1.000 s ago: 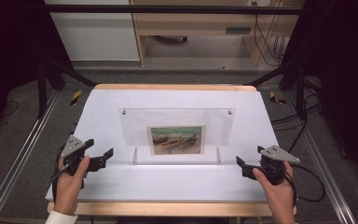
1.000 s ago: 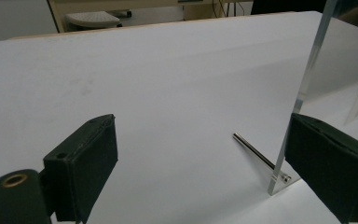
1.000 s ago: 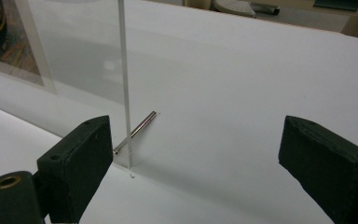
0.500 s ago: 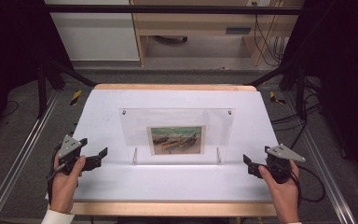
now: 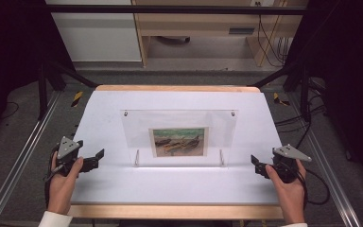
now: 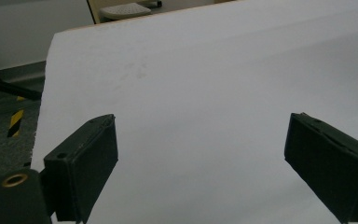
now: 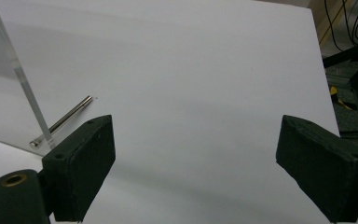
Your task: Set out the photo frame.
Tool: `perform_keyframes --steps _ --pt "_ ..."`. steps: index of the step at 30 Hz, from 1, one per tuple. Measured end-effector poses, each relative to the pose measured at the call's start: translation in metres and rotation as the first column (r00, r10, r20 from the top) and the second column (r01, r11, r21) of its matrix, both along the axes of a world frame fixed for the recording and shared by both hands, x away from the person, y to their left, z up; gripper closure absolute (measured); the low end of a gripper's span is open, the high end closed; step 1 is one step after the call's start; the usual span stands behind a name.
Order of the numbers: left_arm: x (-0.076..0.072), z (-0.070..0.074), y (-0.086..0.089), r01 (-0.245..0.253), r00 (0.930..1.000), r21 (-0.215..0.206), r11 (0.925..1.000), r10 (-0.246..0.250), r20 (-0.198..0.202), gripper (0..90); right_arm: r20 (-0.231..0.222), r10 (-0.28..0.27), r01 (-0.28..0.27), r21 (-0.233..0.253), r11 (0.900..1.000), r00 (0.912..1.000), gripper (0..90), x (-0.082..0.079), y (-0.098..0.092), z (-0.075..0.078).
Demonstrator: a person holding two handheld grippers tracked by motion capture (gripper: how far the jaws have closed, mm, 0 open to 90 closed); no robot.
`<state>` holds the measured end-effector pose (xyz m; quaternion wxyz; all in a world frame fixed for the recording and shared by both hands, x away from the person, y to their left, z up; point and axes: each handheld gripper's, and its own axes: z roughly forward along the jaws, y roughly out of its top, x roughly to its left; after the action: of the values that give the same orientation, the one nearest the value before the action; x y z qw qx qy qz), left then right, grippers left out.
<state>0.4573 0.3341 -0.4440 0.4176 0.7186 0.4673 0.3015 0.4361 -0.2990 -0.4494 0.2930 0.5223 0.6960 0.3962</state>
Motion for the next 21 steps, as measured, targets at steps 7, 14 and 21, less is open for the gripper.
perform_keyframes --steps 7,14,21 --pt "0.004 -0.005 0.005 -0.018 0.9996 0.013 0.9997 0.018 -0.021 9.0 -0.025 -0.014 0.014 0.005 1.000 0.9996 12.3 0.007 -0.004 -0.006" --pt "0.010 -0.011 0.010 -0.029 0.9980 0.024 0.9993 0.031 -0.056 8.8 -0.054 -0.015 0.016 0.008 1.000 0.9984 13.1 0.016 -0.005 -0.012" --pt "0.014 -0.016 0.015 -0.042 0.9960 0.033 0.9986 0.044 -0.077 8.3 -0.091 -0.001 0.001 0.004 1.000 0.9958 14.3 0.025 -0.001 -0.017"
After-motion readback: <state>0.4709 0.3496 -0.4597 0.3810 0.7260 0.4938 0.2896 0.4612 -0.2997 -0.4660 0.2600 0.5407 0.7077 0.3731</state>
